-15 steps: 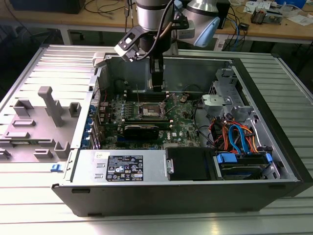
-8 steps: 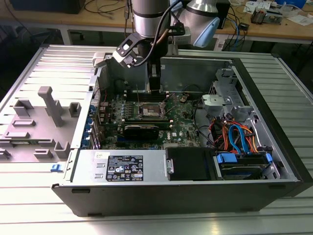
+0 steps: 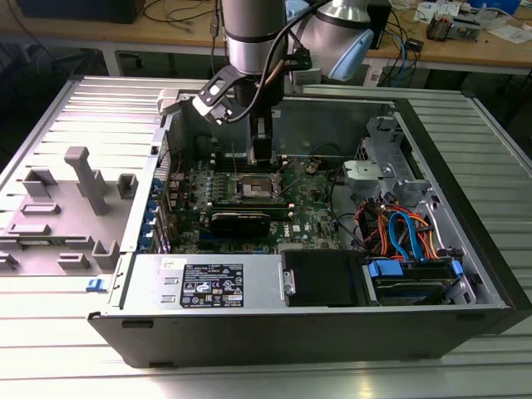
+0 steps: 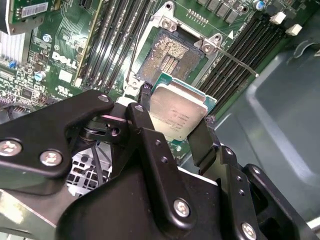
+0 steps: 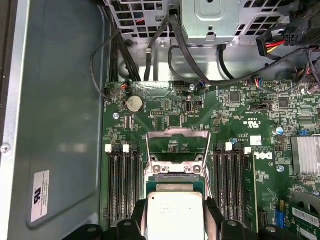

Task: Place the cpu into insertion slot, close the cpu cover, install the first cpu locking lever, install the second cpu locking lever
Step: 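Place the cpu into insertion slot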

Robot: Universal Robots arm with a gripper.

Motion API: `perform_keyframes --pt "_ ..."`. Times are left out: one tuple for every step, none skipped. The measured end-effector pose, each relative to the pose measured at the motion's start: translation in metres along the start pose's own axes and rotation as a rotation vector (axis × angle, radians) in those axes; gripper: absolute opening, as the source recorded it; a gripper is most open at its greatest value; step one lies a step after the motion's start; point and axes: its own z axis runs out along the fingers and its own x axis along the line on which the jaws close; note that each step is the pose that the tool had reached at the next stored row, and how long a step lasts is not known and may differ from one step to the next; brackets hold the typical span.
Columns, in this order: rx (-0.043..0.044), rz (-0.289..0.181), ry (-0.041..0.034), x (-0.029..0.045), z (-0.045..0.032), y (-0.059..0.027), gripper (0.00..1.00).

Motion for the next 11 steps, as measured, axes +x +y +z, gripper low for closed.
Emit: perform_keyframes --pt "-0.0003 0.0 0.0 0.0 0.0018 -0.0012 0.55" --pt "-0.0006 0.0 0.0001 -0.0001 0.0039 -0.0019 0.55" --pt "-0.0007 0.0 0.0 -0.0001 0.0054 -0.0022 0.55" --pt "-0.0008 0.0 0.0 -0.0001 0.007 -0.0024 0.55" --pt "-0.0008 0.0 -0.0001 -0.0001 0.0085 -0.0027 0.55" --pt "-0.0008 0.0 -0.0002 -0.0001 0.0098 -0.0029 0.55" --pt "-0.0008 0.0 -0.0005 -0.0001 0.0113 -0.0032 0.55" --pt "-0.0009 0.0 -0.0003 -0.0001 0.0126 -0.0034 0.55" --pt "-0.0009 0.0 -0.0004 -0.0001 0.0141 -0.0038 0.55" --pt "-0.0009 0.0 -0.0005 -0.0002 0.0155 -0.0041 0.55" --pt "-0.001 0.0 -0.0004 -0.0002 0.0179 -0.0044 0.55"
